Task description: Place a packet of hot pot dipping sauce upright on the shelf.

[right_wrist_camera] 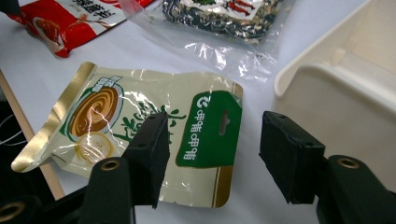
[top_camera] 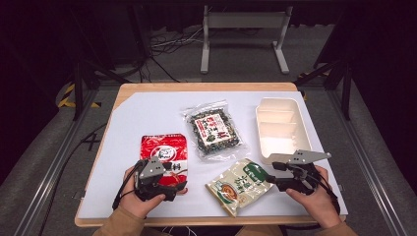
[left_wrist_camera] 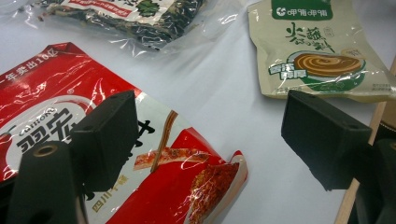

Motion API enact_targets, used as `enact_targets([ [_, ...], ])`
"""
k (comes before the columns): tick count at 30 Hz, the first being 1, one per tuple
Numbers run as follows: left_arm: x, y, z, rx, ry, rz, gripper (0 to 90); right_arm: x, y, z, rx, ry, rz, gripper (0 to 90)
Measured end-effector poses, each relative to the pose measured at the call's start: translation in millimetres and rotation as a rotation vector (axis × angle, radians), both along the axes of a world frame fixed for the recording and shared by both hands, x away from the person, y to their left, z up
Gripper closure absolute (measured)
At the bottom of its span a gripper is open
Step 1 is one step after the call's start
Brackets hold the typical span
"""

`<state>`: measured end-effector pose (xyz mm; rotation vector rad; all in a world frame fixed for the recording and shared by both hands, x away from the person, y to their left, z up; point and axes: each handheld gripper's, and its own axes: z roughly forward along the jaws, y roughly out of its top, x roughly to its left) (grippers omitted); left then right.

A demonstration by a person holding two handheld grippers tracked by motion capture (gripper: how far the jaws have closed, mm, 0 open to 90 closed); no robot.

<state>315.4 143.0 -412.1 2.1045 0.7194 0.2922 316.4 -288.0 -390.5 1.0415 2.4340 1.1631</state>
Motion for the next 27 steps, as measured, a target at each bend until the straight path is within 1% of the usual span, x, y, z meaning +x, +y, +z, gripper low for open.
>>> enact_targets([
  [2,-0.3,-1.1,-0.4,0.006,-0.001,-0.003,19.7,1.4,1.2,-3.5,-0.003,0.029,-0.001,39.8],
  [4,0.2,-1.3,-0.6,0.016,-0.006,-0.007,19.7,2.5,3.1,-6.6,-0.015,0.048,0.0,39.4],
  [6,0.0,-1.4,-0.4,0.013,-0.012,-0.006,19.7,2.4,4.9,-8.6,-0.031,0.043,-0.001,40.5],
  [8,-0.2,-2.0,-0.1,0.013,-0.015,-0.009,19.7,2.9,6.8,-11.1,-0.04,0.058,0.011,40.5],
  [11,-0.8,-3.7,-0.4,0.021,-0.019,-0.012,19.7,4.1,8.8,-15.6,-0.05,0.077,0.014,40.4],
  [15,-0.7,-4.9,-0.9,0.027,-0.02,-0.015,19.6,5.8,10.1,-19.5,-0.053,0.098,0.016,40.0],
  [25,0.0,-5.6,-2.0,0.034,-0.018,-0.014,19.3,8.8,12.2,-27.1,-0.053,0.13,0.012,40.3],
  [27,0.3,-5.1,-2.0,0.034,-0.018,-0.014,19.2,10.3,13.0,-30.3,-0.05,0.145,0.01,40.3],
])
